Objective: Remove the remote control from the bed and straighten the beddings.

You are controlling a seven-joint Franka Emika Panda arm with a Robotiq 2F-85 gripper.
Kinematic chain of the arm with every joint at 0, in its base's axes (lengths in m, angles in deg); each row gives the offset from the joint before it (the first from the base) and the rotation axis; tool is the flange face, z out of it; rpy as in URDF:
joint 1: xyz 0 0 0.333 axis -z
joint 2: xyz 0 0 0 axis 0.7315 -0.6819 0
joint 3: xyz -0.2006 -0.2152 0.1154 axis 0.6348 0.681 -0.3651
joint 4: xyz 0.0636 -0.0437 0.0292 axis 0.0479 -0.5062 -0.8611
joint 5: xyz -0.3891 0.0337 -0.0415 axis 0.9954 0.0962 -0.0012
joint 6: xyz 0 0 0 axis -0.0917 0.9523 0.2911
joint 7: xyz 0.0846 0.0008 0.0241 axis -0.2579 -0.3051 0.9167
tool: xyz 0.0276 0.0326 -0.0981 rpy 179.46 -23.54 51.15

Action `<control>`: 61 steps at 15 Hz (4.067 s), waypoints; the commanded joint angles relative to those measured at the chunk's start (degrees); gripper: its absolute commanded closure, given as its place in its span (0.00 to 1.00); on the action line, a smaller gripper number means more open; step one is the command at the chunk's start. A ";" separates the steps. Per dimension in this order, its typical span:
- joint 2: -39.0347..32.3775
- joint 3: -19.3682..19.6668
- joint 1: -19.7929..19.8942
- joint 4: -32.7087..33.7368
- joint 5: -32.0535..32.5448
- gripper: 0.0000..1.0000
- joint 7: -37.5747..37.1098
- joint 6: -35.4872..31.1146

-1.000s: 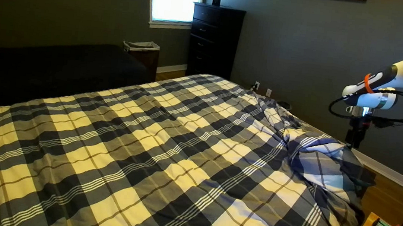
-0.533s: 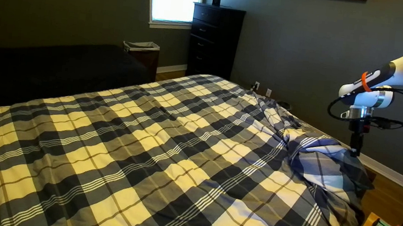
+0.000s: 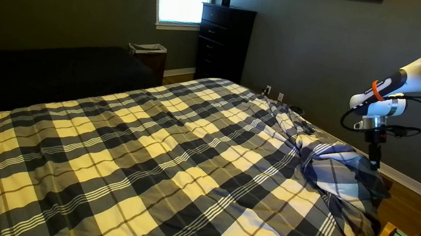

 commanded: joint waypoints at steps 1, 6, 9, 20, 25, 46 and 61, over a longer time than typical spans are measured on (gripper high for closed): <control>-0.19 2.13 -3.31 -1.80 2.17 0.25 -3.96 -3.19; 0.27 3.55 -4.94 -1.78 2.27 0.65 -8.07 -3.85; 0.88 4.23 -5.11 -1.67 2.33 0.87 -8.60 -3.38; 7.76 7.11 -3.74 -3.76 1.47 1.00 -11.47 -15.11; 13.62 9.63 -4.41 -7.90 2.87 1.00 -17.87 -28.42; -4.38 35.88 -15.10 -3.16 10.52 1.00 -75.87 -40.28; -13.58 34.09 -9.63 9.64 0.49 1.00 -77.34 -25.26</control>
